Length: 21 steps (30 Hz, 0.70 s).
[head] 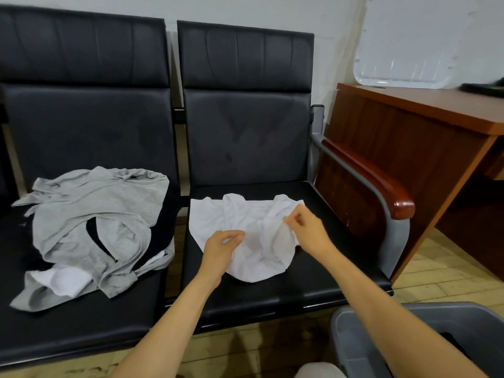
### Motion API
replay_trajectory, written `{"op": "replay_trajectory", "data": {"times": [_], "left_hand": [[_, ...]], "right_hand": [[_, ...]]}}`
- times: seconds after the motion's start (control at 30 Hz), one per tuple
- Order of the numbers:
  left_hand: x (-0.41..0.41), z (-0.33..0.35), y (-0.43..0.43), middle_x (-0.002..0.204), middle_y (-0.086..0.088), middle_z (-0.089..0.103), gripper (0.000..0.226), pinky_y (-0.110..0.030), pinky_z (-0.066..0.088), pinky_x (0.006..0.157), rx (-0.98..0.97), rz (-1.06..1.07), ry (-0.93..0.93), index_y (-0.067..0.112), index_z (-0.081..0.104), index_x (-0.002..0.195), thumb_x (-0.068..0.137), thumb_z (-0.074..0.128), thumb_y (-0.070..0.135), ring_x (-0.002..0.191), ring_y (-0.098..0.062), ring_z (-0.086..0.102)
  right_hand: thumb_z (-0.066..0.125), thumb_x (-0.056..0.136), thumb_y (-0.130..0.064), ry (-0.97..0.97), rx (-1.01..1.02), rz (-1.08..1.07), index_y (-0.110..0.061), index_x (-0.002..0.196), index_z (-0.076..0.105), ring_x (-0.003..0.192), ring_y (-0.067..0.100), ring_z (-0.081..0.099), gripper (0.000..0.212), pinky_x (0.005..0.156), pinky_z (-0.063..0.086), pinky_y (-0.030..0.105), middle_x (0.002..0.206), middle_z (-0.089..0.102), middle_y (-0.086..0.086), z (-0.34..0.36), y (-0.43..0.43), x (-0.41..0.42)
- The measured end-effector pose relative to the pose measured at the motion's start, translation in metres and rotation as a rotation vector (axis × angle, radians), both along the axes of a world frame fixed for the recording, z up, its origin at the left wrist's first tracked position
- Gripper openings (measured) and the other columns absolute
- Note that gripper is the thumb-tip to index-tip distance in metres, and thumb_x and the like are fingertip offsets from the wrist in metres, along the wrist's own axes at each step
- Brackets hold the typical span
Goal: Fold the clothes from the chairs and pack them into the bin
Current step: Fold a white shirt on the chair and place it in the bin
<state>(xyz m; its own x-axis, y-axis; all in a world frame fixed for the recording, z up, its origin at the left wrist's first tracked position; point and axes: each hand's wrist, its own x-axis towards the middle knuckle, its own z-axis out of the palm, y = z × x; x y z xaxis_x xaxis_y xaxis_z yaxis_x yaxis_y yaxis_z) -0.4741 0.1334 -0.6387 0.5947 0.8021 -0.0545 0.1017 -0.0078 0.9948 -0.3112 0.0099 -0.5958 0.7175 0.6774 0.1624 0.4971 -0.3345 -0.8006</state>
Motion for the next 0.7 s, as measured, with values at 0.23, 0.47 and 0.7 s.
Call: {"op": "replay_trajectory", "data": {"times": [0.23,0.47,0.7], "left_hand": [[-0.048,0.036,0.029,0.136,-0.006,0.050,0.029,-0.029,0.040,0.093,0.149,0.184,0.006,0.019,0.064,0.121,0.095,0.055,0.010,0.115,-0.019,0.050],[-0.057,0.180,0.047,0.134,-0.003,0.051,0.040,-0.038,0.049,0.095,0.369,0.059,-0.054,0.025,0.058,0.129,0.092,0.062,0.014,0.117,-0.024,0.053],[-0.102,0.269,0.045,0.131,-0.008,0.054,0.043,-0.041,0.048,0.097,0.224,0.178,-0.282,0.017,0.057,0.132,0.090,0.061,0.005,0.113,-0.029,0.055]], "right_hand": [[0.037,0.102,-0.019,-0.341,0.040,-0.226,-0.007,0.097,0.040,0.071,0.027,0.053,0.013,0.065,0.044,0.040,0.079,0.054,0.010,0.070,-0.038,0.034],[0.037,0.102,-0.025,-0.219,0.181,-0.242,-0.009,0.113,0.045,0.086,0.028,0.051,0.021,0.078,0.042,0.039,0.095,0.054,0.013,0.170,-0.041,0.029],[0.037,0.102,-0.018,0.053,0.509,-0.219,-0.012,0.106,0.049,0.091,0.021,0.053,0.013,0.084,0.050,0.036,0.095,0.054,0.003,0.247,-0.071,0.009]]}}
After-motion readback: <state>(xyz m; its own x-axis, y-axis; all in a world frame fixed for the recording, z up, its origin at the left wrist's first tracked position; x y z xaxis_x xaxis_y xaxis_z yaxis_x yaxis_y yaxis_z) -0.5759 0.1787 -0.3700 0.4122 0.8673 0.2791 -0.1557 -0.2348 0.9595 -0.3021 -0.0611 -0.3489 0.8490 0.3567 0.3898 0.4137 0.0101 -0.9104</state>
